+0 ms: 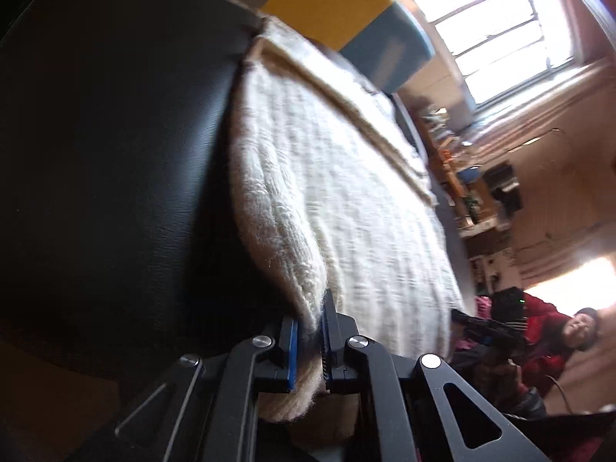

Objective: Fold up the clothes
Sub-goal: 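Grasp the sweater hem with the left gripper while the right gripper holds the edge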

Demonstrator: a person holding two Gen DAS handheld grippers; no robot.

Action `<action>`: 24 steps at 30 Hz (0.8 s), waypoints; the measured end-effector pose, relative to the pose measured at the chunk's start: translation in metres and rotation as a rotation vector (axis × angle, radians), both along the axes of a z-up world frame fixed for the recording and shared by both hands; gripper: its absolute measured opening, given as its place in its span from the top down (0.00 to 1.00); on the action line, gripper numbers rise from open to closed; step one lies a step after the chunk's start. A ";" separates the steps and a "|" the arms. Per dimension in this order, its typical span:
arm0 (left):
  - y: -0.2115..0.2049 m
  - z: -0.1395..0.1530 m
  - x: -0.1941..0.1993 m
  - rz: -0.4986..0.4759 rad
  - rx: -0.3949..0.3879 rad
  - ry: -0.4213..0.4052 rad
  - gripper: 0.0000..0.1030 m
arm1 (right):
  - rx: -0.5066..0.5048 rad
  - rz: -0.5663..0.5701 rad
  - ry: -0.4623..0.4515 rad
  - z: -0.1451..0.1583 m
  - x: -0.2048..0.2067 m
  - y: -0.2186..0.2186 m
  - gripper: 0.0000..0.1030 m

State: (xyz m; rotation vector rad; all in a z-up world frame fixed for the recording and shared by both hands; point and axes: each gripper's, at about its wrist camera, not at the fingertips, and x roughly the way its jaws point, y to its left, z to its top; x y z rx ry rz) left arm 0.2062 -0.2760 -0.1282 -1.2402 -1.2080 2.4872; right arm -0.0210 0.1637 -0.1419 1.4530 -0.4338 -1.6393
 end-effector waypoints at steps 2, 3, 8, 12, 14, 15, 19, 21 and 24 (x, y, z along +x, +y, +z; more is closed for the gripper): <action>-0.002 0.010 0.007 -0.012 0.067 0.067 0.91 | -0.052 0.053 -0.036 0.000 0.011 -0.003 0.94; -0.002 0.016 0.011 -0.015 0.084 0.096 0.91 | -0.065 0.070 -0.047 0.000 0.016 -0.004 0.94; -0.003 0.048 0.041 -0.055 0.166 0.200 0.91 | -0.139 0.117 -0.092 0.009 0.030 0.012 0.94; -0.004 0.071 0.048 -0.054 0.183 0.245 0.91 | -0.268 0.073 -0.089 0.029 0.025 0.026 0.94; -0.007 0.077 0.033 -0.040 0.202 0.270 0.91 | -0.334 0.062 -0.065 0.042 0.014 0.024 0.94; -0.008 0.079 0.022 -0.031 0.220 0.288 0.91 | -0.365 0.056 -0.052 0.049 0.009 0.022 0.94; -0.021 0.092 -0.024 -0.014 0.267 0.362 0.91 | -0.433 0.008 0.003 0.064 -0.020 0.004 0.94; -0.031 0.100 -0.046 -0.017 0.265 0.398 0.91 | -0.466 -0.016 0.029 0.071 -0.034 -0.005 0.94; -0.045 0.109 -0.078 -0.015 0.260 0.444 0.91 | -0.469 -0.060 0.046 0.073 -0.063 -0.022 0.95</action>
